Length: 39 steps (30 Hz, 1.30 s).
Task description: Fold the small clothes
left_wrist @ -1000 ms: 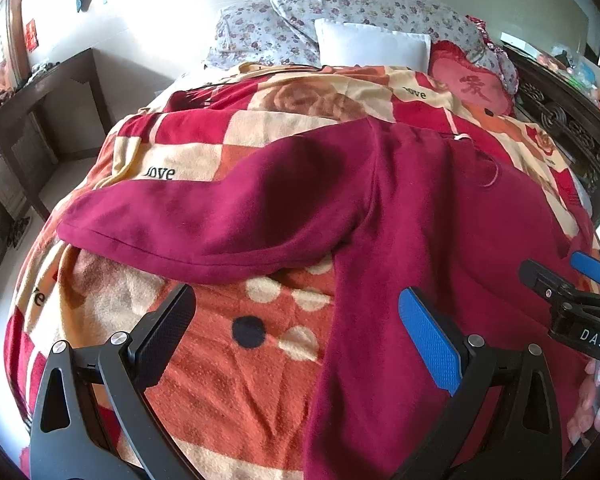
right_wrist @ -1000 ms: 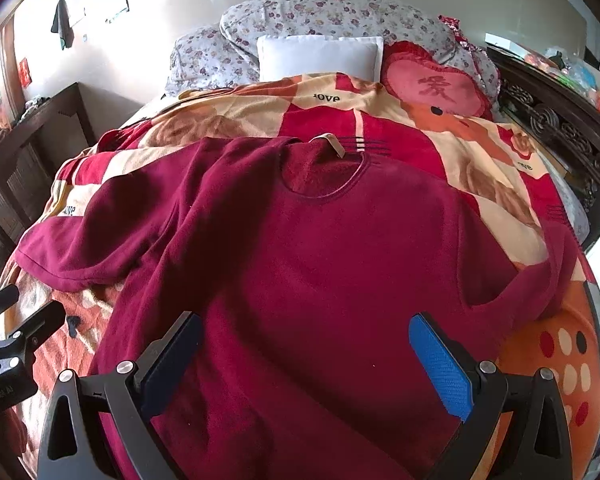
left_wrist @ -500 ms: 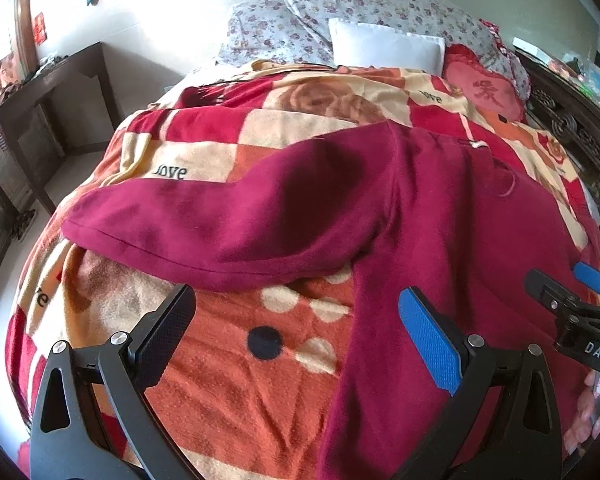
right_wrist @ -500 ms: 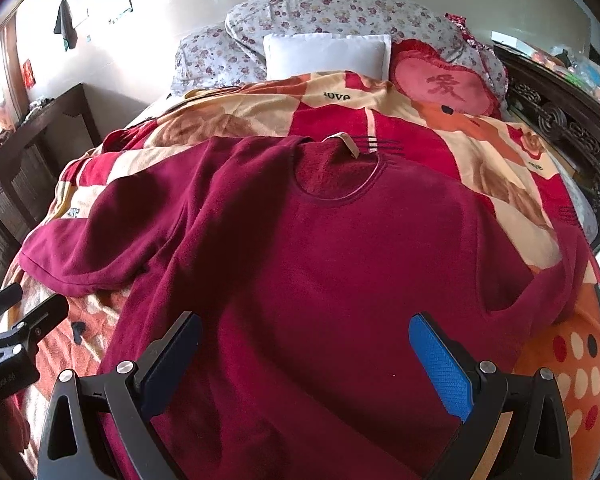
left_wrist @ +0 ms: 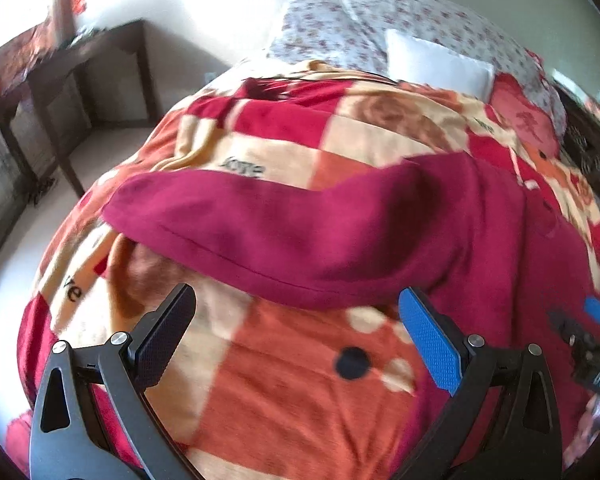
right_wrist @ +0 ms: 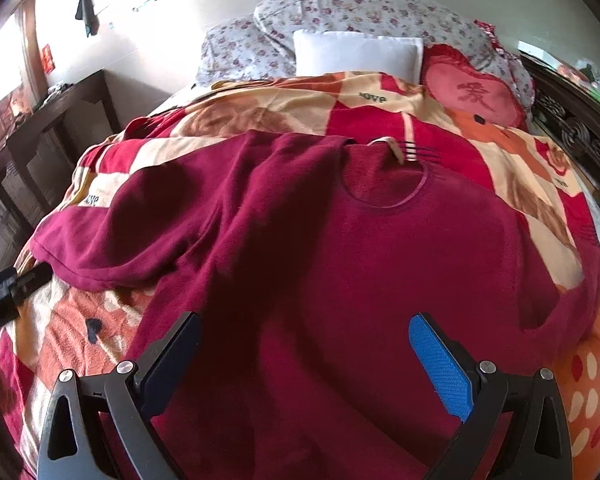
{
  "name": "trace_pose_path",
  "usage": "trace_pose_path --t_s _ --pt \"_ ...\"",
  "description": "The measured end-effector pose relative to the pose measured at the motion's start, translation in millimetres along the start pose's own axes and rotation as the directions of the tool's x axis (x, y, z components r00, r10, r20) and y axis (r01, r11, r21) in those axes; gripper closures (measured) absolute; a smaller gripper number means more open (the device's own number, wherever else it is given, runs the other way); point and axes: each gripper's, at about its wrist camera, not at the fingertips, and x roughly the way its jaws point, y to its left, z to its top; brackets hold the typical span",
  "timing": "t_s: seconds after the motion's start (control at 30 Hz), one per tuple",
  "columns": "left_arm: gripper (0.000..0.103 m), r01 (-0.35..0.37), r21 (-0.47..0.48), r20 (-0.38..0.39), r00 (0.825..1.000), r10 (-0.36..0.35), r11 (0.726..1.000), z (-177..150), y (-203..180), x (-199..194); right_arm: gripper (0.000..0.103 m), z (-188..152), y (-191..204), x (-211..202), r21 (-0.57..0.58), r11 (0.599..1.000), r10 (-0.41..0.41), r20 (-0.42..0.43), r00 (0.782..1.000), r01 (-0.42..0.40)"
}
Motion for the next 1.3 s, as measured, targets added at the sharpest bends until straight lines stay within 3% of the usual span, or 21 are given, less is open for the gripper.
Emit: trace_pose_path --t_s 0.2,0.27,0.43,0.6,0.67,0.77,0.83,0.9,1.1,1.3 --pt "0.001 -0.001 -0.184 0.013 1.0 0.003 0.983 18 64 13 0.0 0 11 10 -0.009 1.0 0.028 -0.023 0.999 -0.028" --pt "0.005 0.0 -0.226 0.003 1.0 0.001 0.974 23 78 21 0.0 0 13 15 -0.003 0.999 0.042 -0.039 0.998 -0.042" --pt "0.027 0.004 -0.3 -0.056 0.998 -0.022 0.954 31 104 52 0.0 0 19 23 0.004 0.998 0.068 -0.064 0.996 -0.068" --pt "0.034 0.004 -0.388 -0.08 0.996 -0.038 0.921 36 126 77 0.0 3 21 27 -0.01 0.998 0.067 -0.072 0.995 -0.067" --pt "0.042 -0.001 -0.424 -0.082 0.996 -0.037 0.906 39 133 83 0.0 5 19 28 -0.007 0.998 0.067 -0.074 0.995 -0.067" --pt "0.064 0.006 -0.466 -0.069 0.997 -0.044 0.885 42 142 89 0.0 7 13 28 0.01 0.997 0.074 -0.074 0.995 -0.073" --pt "0.086 0.025 -0.468 -0.056 0.997 -0.057 0.883 46 143 89 0.0 7 9 29 0.025 0.997 0.076 -0.075 0.994 -0.075" --pt "0.093 0.027 -0.451 -0.053 0.997 -0.057 0.892 52 141 86 0.0 8 4 28 0.035 0.997 0.077 -0.076 0.994 -0.074" --pt "0.095 0.12 -0.375 0.05 0.993 -0.109 0.919 75 106 39 0.0 10 -18 18 0.059 0.997 0.059 -0.051 0.997 -0.055" --pt "0.096 0.296 -0.189 0.155 0.951 -0.269 0.936 99 17 -25 0.0 14 -58 3 0.12 0.993 0.025 -0.014 1.0 -0.023"
